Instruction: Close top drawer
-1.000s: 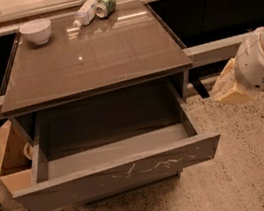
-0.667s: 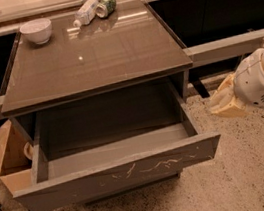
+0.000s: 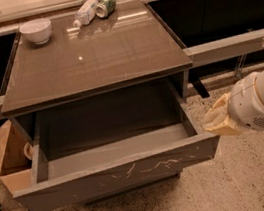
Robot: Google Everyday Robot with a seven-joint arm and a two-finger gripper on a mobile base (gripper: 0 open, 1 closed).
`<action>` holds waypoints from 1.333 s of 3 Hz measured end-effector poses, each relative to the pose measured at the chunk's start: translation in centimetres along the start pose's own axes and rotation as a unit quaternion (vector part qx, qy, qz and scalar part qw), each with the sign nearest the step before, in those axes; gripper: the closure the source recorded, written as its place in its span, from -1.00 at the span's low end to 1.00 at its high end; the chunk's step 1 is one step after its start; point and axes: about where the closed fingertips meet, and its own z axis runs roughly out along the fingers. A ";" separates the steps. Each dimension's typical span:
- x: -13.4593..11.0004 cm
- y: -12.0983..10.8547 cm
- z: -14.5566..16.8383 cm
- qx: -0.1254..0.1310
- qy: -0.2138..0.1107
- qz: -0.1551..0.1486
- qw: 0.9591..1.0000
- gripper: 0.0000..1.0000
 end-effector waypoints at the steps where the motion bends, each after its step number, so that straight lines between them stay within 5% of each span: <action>1: 0.8 2.6 2.9 -0.017 -0.018 0.021 0.999 1.00; 3: 1.3 7.3 9.7 -0.041 -0.062 0.042 0.996 1.00; 4: 1.3 7.3 9.7 -0.041 -0.062 0.042 0.996 1.00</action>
Offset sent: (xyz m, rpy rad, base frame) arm -0.0366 0.0603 -0.1140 0.1941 0.0811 -0.0094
